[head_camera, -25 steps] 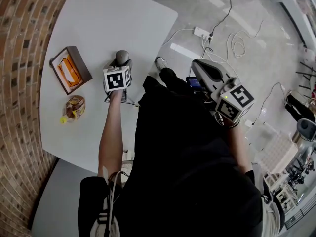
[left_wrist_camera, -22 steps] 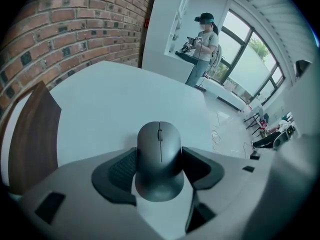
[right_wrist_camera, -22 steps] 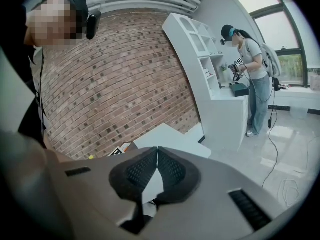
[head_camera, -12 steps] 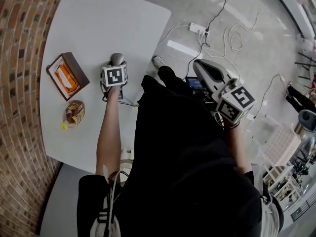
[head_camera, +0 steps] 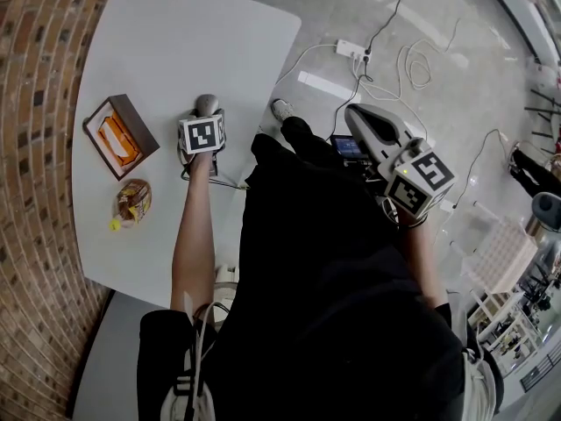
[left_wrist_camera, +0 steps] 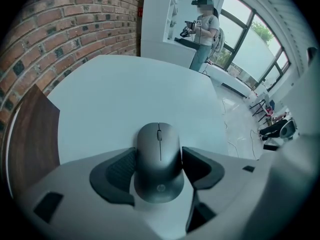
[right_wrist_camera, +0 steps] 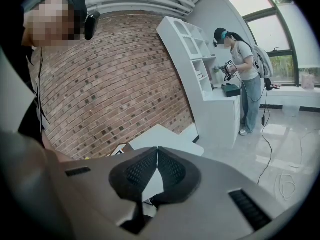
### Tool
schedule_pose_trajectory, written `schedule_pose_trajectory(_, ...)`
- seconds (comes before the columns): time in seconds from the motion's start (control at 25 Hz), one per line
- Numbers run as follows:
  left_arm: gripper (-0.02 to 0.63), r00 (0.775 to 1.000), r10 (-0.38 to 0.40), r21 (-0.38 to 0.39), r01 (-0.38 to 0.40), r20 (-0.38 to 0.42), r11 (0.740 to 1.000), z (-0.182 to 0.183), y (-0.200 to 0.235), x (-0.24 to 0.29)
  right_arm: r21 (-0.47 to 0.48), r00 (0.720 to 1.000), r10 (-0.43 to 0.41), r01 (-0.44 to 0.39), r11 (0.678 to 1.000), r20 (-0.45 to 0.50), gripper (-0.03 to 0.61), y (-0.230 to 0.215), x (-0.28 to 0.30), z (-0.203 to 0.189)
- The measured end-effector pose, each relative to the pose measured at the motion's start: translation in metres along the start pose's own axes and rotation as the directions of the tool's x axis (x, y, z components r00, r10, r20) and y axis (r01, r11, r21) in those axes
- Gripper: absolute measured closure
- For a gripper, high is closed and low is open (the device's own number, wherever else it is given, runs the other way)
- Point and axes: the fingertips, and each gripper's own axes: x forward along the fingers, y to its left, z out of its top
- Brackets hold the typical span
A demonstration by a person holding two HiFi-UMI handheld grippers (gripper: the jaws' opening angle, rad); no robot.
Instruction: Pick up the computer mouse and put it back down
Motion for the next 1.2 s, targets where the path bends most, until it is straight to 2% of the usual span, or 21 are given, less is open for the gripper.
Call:
schedule_pose_trajectory(0.08, 0.313, 1.000, 0.003, 0.004, -0.003, 0.004, 1.000, 0.000, -0.001, 0.000, -0.005, 1.000, 0.001, -0.001, 1.000, -0.003, 0.560, -0.001, -0.001, -0.001)
schedule_pose_trajectory(0.24, 0.268, 1.000, -0.010, -0.002, 0.010, 0.010, 1.000, 0.001, -0.006, 0.001, -0.004, 1.000, 0.003, -0.003, 1.000, -0.008, 0.561, -0.005, -0.003, -0.001)
schedule_pose_trajectory(0.68, 0.264, 0.999, 0.037, -0.062, -0.035, 0.029, 0.997, 0.004, -0.001, -0.010, -0.018, 0.999, 0.042, -0.042, 0.999, -0.005, 0.560, -0.013, -0.001, 0.007)
schedule_pose_trajectory(0.84, 0.264, 0.993, 0.093, -0.111, -0.084, 0.079, 0.990, 0.012, 0.006, -0.027, -0.025, 0.998, 0.070, -0.070, 0.997, -0.005, 0.560, -0.018, 0.004, 0.014)
schedule_pose_trajectory(0.96, 0.267, 0.983, 0.110, -0.162, -0.086, 0.148, 0.983, 0.023, 0.006, -0.046, -0.034, 0.994, 0.106, -0.106, 0.994, -0.003, 0.560, -0.021, 0.010, 0.020)
schedule_pose_trajectory(1.08, 0.309, 0.970, 0.125, -0.198, -0.084, 0.209, 0.977, 0.032, 0.005, -0.065, -0.043, 0.990, 0.144, -0.144, 0.989, 0.000, 0.560, -0.024, 0.016, 0.026)
schedule_pose_trajectory(1.2, 0.321, 0.959, 0.149, -0.234, -0.091, 0.242, 0.968, 0.035, 0.005, -0.084, -0.057, 0.984, 0.178, -0.178, 0.982, -0.002, 0.560, -0.025, 0.024, 0.033)
